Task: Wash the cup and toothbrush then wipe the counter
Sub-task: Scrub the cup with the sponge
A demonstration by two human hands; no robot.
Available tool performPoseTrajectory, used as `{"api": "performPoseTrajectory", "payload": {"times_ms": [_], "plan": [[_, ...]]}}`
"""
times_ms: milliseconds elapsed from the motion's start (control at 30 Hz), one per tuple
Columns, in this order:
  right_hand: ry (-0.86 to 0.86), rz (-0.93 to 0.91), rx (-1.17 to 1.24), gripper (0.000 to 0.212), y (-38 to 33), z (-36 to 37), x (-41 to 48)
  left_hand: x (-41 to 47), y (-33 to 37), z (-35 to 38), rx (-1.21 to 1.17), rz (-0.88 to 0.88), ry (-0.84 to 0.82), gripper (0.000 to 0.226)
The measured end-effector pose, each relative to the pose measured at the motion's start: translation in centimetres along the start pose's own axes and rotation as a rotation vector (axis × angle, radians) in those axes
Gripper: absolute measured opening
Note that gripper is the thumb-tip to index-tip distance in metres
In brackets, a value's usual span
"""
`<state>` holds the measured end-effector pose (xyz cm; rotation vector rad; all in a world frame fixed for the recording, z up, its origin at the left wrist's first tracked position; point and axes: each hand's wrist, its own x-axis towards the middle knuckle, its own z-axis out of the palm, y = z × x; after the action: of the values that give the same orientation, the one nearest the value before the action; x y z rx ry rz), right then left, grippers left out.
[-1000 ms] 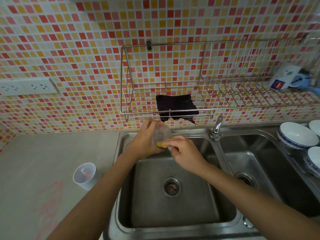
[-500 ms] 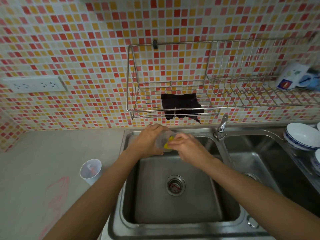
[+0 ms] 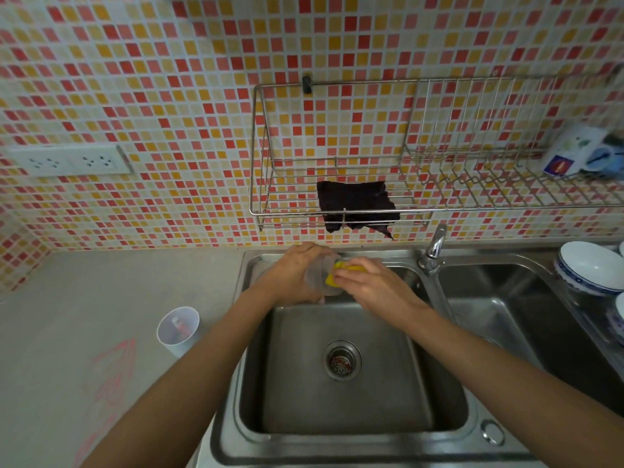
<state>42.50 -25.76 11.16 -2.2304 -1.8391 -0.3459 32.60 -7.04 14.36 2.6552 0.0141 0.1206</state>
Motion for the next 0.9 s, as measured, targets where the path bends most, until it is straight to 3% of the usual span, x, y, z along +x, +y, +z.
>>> {"api": "performPoseTrajectory", "payload": {"times_ms": [267, 367, 500, 567, 700, 800, 900], "plan": [[0.111, 0.055, 0.071, 0.05, -0.5, -1.1, -0.2, 0.0, 0.6, 0.9, -0.153, -0.053, 0.115, 0.094], [0.132, 0.051, 0.096, 0.042, -0.8, -1.2, 0.3, 0.1, 0.3, 1.2, -0.119, -0.032, 0.186, 0.089], [0.05, 0.188, 0.298, 0.033, -1.6, -0.4, 0.8, 0.4, 0.0, 0.9, -0.014, 0.028, 0.191, 0.083], [-0.006, 0.142, 0.236, 0.034, -1.6, -0.8, 1.1, 0.6, -0.1, 1.0, 0.064, 0.025, 0.174, 0.082], [0.016, 0.066, -0.136, 0.033, -0.8, -0.9, 1.2, 0.9, 0.1, 1.0, 0.131, 0.027, 0.133, 0.083], [0.046, 0.151, -0.001, 0.033, -1.9, 0.0, 1.1, 0.9, 0.0, 1.0, 0.126, 0.057, 0.133, 0.081], [-0.043, 0.218, 0.218, 0.035, -1.9, 0.5, 1.1, 0.6, -0.3, 1.3, 0.143, 0.051, 0.136, 0.079]]}}
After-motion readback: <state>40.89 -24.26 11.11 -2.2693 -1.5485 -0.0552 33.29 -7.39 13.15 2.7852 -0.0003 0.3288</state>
